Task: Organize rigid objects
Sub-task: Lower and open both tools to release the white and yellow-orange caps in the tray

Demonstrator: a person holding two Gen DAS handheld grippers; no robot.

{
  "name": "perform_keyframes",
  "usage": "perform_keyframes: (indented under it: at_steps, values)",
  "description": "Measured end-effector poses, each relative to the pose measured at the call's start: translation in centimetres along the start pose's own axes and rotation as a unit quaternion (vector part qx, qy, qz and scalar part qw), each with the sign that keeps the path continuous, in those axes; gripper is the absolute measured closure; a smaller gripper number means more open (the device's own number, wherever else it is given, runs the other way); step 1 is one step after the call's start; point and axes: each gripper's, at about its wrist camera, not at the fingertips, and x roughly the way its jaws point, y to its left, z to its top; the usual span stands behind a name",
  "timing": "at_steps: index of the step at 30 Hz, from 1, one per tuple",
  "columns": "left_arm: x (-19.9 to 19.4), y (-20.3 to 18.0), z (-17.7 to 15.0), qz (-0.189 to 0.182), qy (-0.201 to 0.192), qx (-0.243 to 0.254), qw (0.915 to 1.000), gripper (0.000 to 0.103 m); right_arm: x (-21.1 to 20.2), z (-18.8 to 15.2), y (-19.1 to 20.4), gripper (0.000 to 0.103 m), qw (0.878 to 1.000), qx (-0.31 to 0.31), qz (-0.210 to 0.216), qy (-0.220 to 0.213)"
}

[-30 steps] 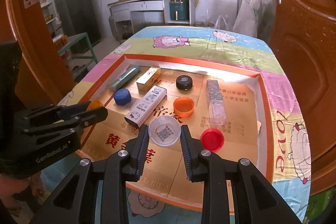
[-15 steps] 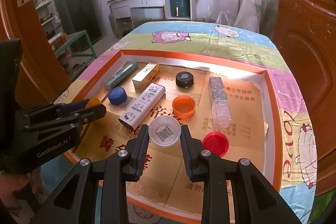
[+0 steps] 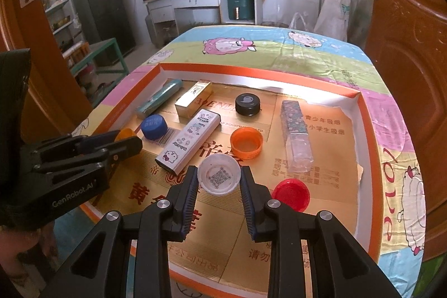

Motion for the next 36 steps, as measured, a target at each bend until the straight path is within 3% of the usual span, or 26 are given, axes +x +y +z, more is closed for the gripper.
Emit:
perform_keyframes:
  at_steps: [36]
  values:
    - [0.5,-0.2,-0.1,0.004,0.004,0.008,0.9999,0.073,1.6,-0.1,0.1,0.072,1.0,-0.004,-0.005,0.017]
